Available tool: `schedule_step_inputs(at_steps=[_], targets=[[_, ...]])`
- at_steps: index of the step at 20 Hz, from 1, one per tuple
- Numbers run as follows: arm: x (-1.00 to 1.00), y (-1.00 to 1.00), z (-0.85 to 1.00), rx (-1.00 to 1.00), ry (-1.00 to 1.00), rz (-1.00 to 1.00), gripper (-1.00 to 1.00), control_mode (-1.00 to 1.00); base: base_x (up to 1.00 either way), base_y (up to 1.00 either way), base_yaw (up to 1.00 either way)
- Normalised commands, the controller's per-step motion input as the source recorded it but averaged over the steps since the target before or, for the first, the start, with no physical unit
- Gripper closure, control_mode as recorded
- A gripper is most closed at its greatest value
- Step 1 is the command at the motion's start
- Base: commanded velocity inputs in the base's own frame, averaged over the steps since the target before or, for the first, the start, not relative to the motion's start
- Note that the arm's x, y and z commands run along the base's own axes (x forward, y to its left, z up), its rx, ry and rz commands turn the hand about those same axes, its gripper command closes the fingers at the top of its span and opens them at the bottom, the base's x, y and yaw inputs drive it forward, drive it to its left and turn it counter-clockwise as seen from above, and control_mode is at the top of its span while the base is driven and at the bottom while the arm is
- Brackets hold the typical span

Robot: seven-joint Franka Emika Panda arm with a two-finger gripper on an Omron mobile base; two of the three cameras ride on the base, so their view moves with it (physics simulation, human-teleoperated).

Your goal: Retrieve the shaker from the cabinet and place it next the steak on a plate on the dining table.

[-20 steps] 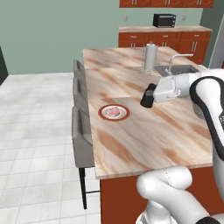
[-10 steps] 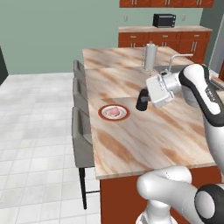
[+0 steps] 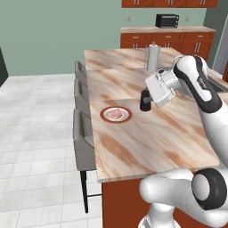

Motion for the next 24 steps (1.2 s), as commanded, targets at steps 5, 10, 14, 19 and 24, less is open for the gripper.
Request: schedule_step_inputs(at_steps=[5,10,14,19,24], targets=[[0.04,0.00,-0.41,0.00,0.00,0.00,1.00,-1.00,0.00,0.00,0.00],[0.14,0.00,-0.34,0.01,0.00,0.00,1.00,-1.00,0.00,0.00,0.00],[0.01,-0.07,-0.42,0.01,0.00,0.00,1.00,-1.00,0.00,0.00,0.00],[0.02,-0.19,-0.23,0.00,0.08,0.00,1.00,-1.00,0.00,0.00,0.00],[0.01,-0.15,-0.26,0.00,0.10,0.00,1.00,-1.00,0.00,0.00,0.00]])
